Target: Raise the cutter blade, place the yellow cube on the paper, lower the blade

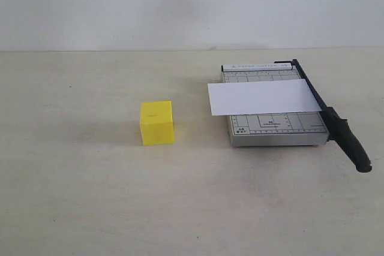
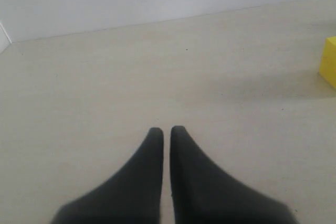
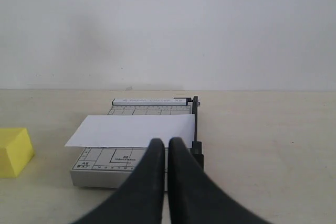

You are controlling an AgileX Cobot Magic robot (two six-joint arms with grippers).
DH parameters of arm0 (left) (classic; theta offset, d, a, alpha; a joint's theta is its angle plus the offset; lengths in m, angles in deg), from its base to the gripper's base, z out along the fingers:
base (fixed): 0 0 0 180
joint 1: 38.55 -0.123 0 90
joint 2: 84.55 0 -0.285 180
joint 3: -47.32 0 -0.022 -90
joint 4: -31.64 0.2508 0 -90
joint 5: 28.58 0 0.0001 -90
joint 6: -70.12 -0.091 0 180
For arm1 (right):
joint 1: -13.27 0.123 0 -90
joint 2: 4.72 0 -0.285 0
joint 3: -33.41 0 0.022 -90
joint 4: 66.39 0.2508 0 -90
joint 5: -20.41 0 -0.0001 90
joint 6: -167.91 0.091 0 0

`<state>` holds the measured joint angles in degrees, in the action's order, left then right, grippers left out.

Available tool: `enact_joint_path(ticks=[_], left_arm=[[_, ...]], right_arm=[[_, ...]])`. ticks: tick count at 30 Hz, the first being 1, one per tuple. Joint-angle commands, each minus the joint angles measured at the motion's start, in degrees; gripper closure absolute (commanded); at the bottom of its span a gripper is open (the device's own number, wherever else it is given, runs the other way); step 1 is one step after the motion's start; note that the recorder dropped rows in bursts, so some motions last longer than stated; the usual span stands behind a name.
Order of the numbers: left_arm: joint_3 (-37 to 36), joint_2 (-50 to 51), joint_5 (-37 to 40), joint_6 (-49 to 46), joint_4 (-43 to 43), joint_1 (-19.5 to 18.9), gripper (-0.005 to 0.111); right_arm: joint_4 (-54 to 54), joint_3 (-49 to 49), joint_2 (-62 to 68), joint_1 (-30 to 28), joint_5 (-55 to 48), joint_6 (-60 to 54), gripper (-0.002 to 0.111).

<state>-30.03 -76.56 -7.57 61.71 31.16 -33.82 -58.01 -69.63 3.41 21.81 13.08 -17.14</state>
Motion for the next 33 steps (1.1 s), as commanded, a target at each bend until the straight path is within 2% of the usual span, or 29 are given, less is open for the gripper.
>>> enact_joint_path(ticks=[1, 27, 30, 33], left_arm=[[0.13, -0.21, 0.06, -0.15, 0.16, -0.11, 0.102], [0.13, -0.21, 0.06, -0.26, 1.84, -0.11, 0.102], [0.13, -0.21, -1.93, -11.33, 12.00, -0.11, 0.102], [0.13, -0.21, -9.88, -15.54, 15.34, -0.11, 0.102]], right_arm=[[-0.19, 0.26, -0.34, 0.04, -0.09, 0.06, 0.106], [-0.19, 0.26, -0.34, 0.04, 0.26, 0.06, 0.106], [-0.19, 0.26, -0.34, 0.04, 0.26, 0.06, 0.106], [-0.19, 0.26, -0.34, 0.04, 0.26, 0.06, 0.106]])
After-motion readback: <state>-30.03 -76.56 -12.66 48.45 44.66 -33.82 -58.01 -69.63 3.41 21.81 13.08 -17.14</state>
